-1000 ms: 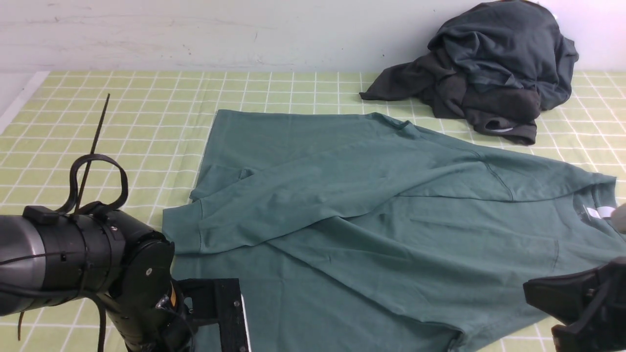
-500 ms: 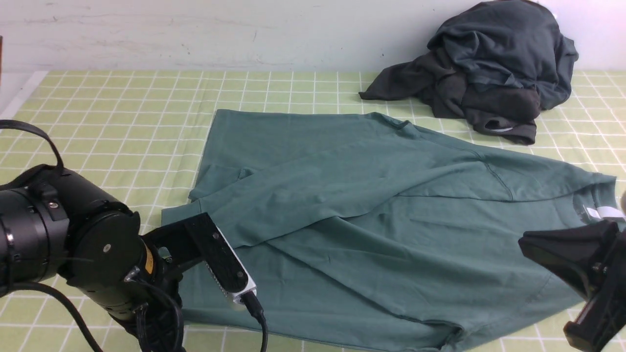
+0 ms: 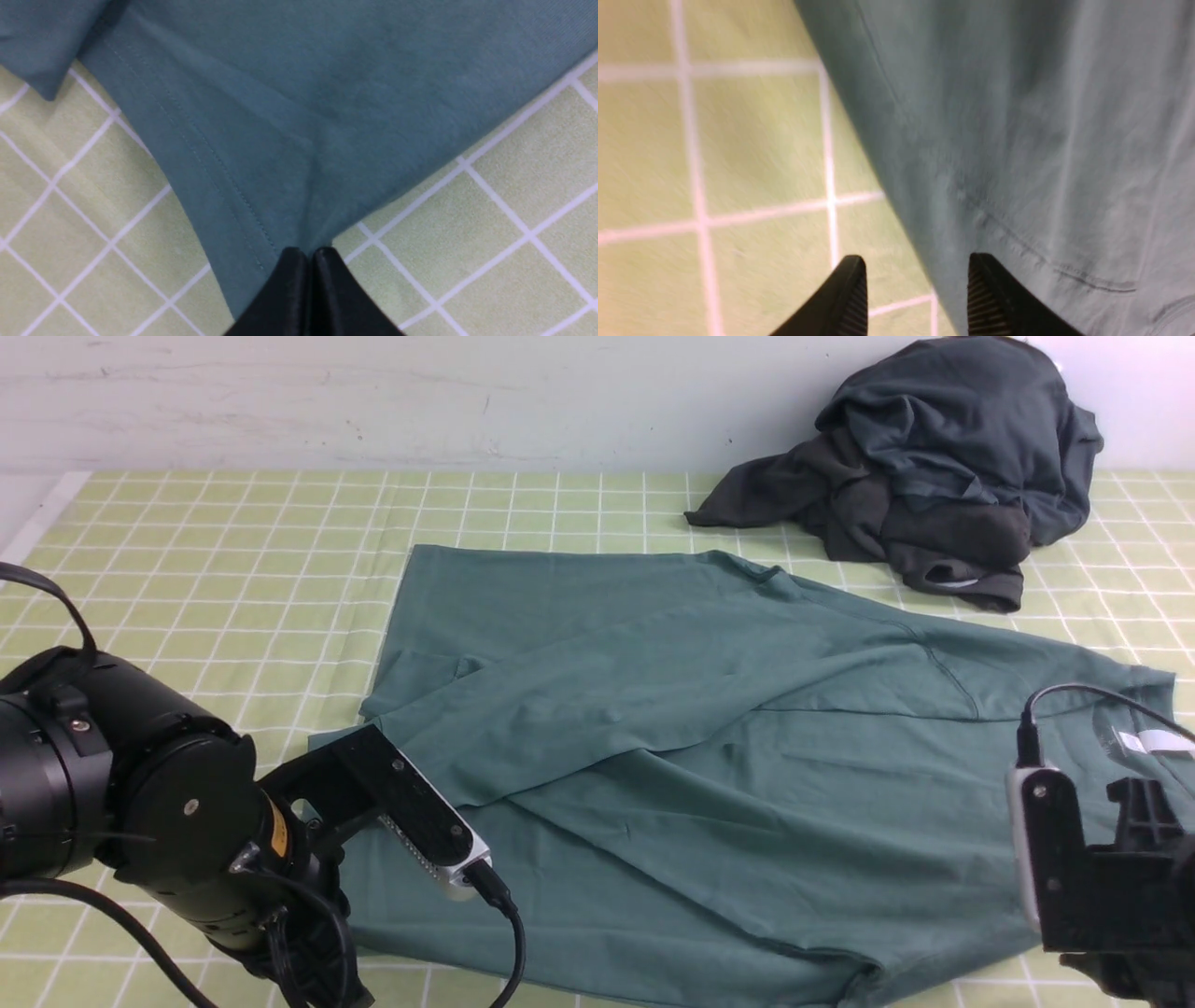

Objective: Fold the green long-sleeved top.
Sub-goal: Use both arms simultaneously to clamp the lower edge of the clothing fabric

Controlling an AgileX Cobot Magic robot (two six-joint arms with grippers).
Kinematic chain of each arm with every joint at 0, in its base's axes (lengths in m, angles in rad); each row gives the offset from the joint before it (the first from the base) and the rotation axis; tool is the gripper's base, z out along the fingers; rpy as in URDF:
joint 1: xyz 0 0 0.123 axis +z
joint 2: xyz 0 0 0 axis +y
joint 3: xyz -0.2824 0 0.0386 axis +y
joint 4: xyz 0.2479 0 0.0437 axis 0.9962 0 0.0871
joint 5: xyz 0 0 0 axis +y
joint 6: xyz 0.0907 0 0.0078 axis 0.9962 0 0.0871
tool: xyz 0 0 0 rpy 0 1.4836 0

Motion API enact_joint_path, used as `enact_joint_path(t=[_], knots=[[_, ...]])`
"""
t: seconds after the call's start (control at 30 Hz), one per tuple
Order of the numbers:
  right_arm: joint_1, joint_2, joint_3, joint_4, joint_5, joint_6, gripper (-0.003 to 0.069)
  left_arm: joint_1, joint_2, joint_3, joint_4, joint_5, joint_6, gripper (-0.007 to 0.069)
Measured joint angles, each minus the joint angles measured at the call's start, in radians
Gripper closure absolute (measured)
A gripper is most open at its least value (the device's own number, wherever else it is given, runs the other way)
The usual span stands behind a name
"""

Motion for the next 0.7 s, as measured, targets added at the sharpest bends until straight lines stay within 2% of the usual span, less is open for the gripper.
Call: enact_joint_path(t=[0.13, 0.3, 0.47, 0.7], knots=[[0.0, 0.107, -0.001, -0.199, -0.083, 0.106, 0.0368, 0.0, 0.0, 0.0, -0.009, 0.0, 0.0, 0.0628], [0.0, 0.155, -0.01, -0.303, -0.144, 0.184, 0.0415, 0.0, 0.0, 0.0, -0.012, 0.0, 0.0, 0.0628], [0.0, 0.162, -0.01, -0.317, -0.166, 0.222, 0.0512, 0.0, 0.0, 0.0, -0.012, 0.0, 0.0, 0.0628], [0.0, 0.126, -0.01, -0.296, -0.117, 0.229, 0.0607, 0.0, 0.0, 0.0, -0.012, 0.001, 0.0, 0.0627]])
